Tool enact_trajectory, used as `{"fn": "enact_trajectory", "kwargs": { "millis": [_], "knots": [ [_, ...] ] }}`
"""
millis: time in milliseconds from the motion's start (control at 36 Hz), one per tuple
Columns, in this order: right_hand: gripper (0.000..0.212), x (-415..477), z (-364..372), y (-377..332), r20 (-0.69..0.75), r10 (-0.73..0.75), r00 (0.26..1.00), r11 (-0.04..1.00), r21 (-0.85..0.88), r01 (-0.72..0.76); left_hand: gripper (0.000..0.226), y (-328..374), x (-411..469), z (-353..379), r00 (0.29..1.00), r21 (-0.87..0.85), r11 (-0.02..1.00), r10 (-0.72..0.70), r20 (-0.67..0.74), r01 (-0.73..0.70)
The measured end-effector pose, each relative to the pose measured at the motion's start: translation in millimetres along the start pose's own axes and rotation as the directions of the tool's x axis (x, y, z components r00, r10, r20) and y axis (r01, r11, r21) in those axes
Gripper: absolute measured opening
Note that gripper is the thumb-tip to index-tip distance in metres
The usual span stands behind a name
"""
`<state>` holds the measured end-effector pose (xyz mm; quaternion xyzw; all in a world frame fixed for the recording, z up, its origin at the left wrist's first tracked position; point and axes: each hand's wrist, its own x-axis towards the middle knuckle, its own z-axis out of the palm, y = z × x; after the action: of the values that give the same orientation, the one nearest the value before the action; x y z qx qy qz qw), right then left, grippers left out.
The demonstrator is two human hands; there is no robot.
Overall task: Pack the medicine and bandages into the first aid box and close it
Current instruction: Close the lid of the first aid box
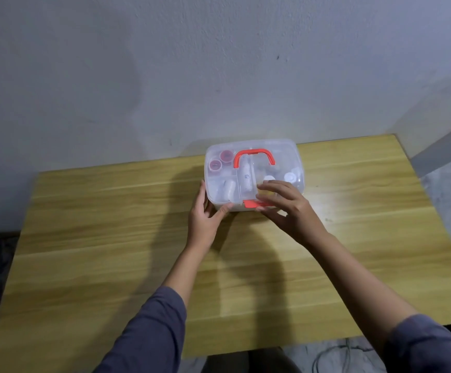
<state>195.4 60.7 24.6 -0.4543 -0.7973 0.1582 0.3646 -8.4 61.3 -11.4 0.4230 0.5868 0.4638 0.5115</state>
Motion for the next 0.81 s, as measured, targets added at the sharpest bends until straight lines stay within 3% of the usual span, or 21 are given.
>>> {"fn": "enact_trajectory", "kwargs": {
  "millis": [167, 417, 611, 806],
  "knots": [
    [0.023, -9, 6, 7, 0.015, -0.061, 0.998, 0.997, -0.038, 0.062, 0.085, 1, 1, 1, 1.0, 0.011, 1.0, 0.007, -0.006, -0.007],
    [0.035, -14, 3, 6, 0.121, -0.087, 0.989, 0.988, -0.114, 0.101, 0.082, 0, 4, 0, 1.0, 0.028, 0.999, 0.015, -0.003, -0.015],
    [0.032, 2, -3, 7, 0.055, -0.032, 0.998, 0.99, -0.133, 0.039, 0.083, 6, 6, 1, 1.0, 0.035, 0.999, 0.011, -0.016, -0.011],
    [0.054, 19, 4, 12, 0.039, 0.04, 0.998, 0.973, -0.227, -0.03, 0.089, 8, 7, 1, 1.0, 0.05, 0.999, 0.017, -0.007, -0.017]
  ]
}}
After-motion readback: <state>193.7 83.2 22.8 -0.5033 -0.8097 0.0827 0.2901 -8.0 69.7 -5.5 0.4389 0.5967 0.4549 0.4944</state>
